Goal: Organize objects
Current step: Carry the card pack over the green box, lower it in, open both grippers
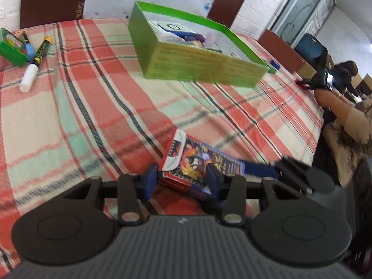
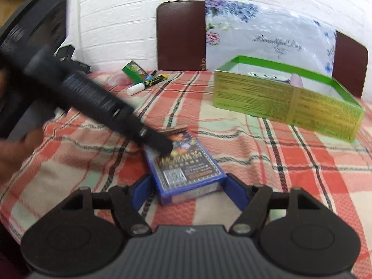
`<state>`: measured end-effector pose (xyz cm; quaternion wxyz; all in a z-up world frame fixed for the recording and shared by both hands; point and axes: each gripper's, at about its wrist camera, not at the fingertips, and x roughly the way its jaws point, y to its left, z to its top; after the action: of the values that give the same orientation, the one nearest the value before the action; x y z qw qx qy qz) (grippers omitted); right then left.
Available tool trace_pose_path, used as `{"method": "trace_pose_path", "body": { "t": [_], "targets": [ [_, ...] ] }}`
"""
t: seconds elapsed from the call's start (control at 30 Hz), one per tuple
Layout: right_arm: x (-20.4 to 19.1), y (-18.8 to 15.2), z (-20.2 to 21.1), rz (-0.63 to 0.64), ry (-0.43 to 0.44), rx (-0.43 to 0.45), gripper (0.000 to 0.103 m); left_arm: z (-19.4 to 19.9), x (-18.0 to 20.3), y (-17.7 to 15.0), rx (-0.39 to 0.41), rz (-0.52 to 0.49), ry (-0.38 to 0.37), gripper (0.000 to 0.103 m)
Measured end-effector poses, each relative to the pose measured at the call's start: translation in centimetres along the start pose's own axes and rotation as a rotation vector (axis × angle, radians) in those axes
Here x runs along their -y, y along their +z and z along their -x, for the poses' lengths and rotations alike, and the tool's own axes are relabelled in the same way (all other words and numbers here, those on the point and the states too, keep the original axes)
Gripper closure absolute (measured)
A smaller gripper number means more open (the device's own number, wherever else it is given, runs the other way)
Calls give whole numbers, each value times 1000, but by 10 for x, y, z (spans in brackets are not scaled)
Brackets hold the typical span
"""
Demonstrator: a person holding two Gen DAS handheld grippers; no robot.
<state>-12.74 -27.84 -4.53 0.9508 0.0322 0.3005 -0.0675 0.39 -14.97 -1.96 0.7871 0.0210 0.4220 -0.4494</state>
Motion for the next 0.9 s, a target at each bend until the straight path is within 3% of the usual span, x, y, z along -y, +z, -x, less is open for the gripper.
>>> {"method": "trace_pose_path", "body": {
  "t": [0.17, 0.23, 0.3, 0.43, 0.57, 0.73, 0.9],
  "targets": [
    [-3, -1, 0, 15, 7, 3, 31, 0, 6, 10, 29, 12, 27, 45],
    [-2, -1, -1, 10, 11, 8, 31, -4, 9, 13, 23, -8, 20, 47],
    [-1, -2, -2, 5, 16, 15, 36, -12, 11, 11, -7, -28, 9, 60],
    [-1, 2, -1, 20, 17, 33, 39, -9, 19, 16, 24, -51, 26, 62],
    [8, 32, -3, 58, -21, 127, 41, 7, 26, 61, 128, -73, -12, 62],
    [35, 94, -31, 123, -129, 259, 41, 1, 46, 132, 276, -169, 42, 62],
    [75, 137, -86, 136, -249, 249, 41, -46, 52, 184, 313, -189, 81, 62]
  ]
}}
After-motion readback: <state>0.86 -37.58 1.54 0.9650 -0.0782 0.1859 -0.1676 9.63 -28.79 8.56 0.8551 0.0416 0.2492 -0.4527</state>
